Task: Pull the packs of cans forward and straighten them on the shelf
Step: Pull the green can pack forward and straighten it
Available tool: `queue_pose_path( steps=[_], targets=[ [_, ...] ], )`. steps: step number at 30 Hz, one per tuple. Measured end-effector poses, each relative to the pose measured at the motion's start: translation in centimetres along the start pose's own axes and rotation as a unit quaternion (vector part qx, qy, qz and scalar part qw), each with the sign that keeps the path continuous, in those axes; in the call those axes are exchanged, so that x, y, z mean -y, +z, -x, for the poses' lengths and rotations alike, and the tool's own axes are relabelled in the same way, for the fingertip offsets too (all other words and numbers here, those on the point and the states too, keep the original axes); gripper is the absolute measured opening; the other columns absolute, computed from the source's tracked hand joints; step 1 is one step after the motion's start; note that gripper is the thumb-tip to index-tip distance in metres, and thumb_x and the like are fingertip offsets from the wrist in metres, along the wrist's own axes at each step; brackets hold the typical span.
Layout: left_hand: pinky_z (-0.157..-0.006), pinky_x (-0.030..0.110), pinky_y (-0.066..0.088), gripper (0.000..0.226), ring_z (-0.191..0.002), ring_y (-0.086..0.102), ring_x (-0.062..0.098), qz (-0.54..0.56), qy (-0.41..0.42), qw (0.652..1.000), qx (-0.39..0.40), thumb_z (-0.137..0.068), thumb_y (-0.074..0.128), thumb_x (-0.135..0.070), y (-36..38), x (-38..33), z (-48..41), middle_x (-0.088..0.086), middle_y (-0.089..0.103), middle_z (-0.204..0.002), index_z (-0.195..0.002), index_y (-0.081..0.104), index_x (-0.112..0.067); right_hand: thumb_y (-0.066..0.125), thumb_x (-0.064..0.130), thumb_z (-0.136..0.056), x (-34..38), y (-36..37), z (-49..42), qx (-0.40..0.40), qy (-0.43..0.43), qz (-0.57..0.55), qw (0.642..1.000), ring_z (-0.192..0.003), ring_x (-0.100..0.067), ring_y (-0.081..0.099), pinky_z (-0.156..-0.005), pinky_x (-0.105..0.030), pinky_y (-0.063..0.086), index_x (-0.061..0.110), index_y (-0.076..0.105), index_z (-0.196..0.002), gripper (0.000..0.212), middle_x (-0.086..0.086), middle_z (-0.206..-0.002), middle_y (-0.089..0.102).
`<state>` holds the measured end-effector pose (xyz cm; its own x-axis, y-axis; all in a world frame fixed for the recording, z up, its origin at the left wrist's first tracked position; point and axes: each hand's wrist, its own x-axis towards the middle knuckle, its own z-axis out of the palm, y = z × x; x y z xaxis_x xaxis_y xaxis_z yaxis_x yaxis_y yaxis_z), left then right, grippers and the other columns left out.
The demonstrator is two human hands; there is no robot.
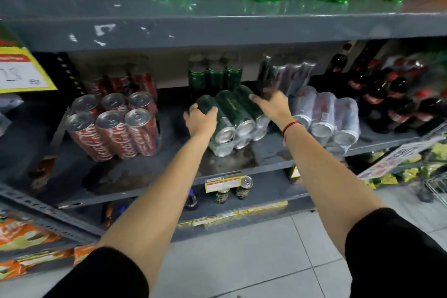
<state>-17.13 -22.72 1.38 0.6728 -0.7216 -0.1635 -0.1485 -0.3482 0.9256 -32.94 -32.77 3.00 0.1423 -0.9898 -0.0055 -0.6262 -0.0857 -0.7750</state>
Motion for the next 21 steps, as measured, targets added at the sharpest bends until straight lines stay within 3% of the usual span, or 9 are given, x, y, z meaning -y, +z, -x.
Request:
queue_pose_path(
  steps=[3, 6, 9, 12, 15, 18, 21],
  targets=[
    [-0.098, 0.037, 0.042, 0.067, -0.126, 0.045, 0.034, -0.009, -0.065, 0.997, 0.033, -0.082, 0.063, -0.04, 0.6, 0.7, -1.6, 0.017, 0.048, -0.137, -0.134, 0.042, -0.002, 0.07, 0.046, -0.081, -1.5, 0.8, -0.6, 0.069, 0.064, -0.045, 0.995, -0.124, -0.028, 0.052, -0.101, -0.028, 0.039, 0.007, 0.05, -0.133, 0.068, -0.013, -0.131, 0.058],
    [-0.078, 0.032, 0.046, 0.067, -0.1, 0.06, 0.029, 0.068, -0.135, 0.987, 0.06, -0.074, 0.07, -0.049, 0.8, 1.2, -1.6, 0.011, 0.061, -0.118, -0.121, 0.054, -0.004, 0.073, 0.056, -0.07, -2.3, 1.4, -0.6, 0.101, 0.121, -0.118, 0.98, -0.099, -0.024, 0.064, -0.094, -0.033, 0.049, 0.011, 0.057, -0.125, 0.073, -0.007, -0.115, 0.063],
    [-0.086, 0.035, 0.051, 0.073, -0.101, 0.062, 0.027, 0.089, -0.141, 0.984, 0.065, -0.063, 0.08, -0.047, 1.3, 1.1, -1.1, 0.008, 0.064, -0.115, -0.118, 0.056, -0.006, 0.079, 0.062, -0.045, -3.3, 2.0, -1.3, 0.106, 0.135, -0.179, 0.969, -0.088, -0.024, 0.07, -0.089, -0.041, 0.057, 0.013, 0.063, -0.113, 0.086, -0.007, -0.108, 0.07],
    [-0.086, 0.035, 0.053, 0.076, -0.1, 0.063, 0.026, 0.078, -0.148, 0.984, 0.058, -0.056, 0.087, -0.034, 1.2, 0.3, -1.3, 0.009, 0.064, -0.111, -0.118, 0.055, -0.003, 0.084, 0.05, -0.044, -3.3, 1.8, -1.1, 0.101, 0.134, -0.214, 0.962, -0.089, -0.025, 0.071, -0.085, -0.038, 0.058, 0.008, 0.066, -0.107, 0.079, -0.009, -0.102, 0.072],
    [-0.083, 0.037, 0.055, 0.083, -0.091, 0.065, 0.025, 0.085, -0.166, 0.98, 0.064, -0.044, 0.092, -0.019, 0.2, -0.9, -1.7, 0.009, 0.065, -0.1, -0.113, 0.052, 0.003, 0.087, 0.025, -0.061, -2.9, 1.1, -0.4, 0.113, 0.14, -0.256, 0.95, -0.08, -0.023, 0.069, -0.069, -0.026, 0.059, -0.004, 0.063, -0.107, 0.06, -0.012, -0.092, 0.072],
    [-0.09, 0.03, 0.047, 0.093, -0.109, 0.054, 0.019, 0.053, -0.145, 0.986, 0.057, -0.046, 0.093, -0.018, -0.2, -1.4, -1.8, 0.0, 0.055, -0.117, -0.124, 0.046, 0.001, 0.085, 0.01, -0.065, -3.0, 0.3, -0.2, 0.127, 0.128, -0.288, 0.941, -0.083, -0.025, 0.069, -0.077, -0.033, 0.058, -0.007, 0.057, -0.119, 0.063, -0.017, -0.101, 0.07],
    [-0.084, 0.025, 0.042, 0.084, -0.109, 0.051, 0.014, 0.017, -0.061, 0.997, 0.046, -0.055, 0.089, -0.015, -0.7, -1.9, -1.4, -0.001, 0.053, -0.114, -0.127, 0.048, -0.002, 0.082, -0.002, -0.065, -2.9, -0.2, 0.0, 0.125, 0.086, -0.276, 0.949, -0.099, -0.022, 0.065, -0.089, -0.034, 0.053, -0.004, 0.045, -0.132, 0.077, -0.008, -0.111, 0.064]
  ],
)
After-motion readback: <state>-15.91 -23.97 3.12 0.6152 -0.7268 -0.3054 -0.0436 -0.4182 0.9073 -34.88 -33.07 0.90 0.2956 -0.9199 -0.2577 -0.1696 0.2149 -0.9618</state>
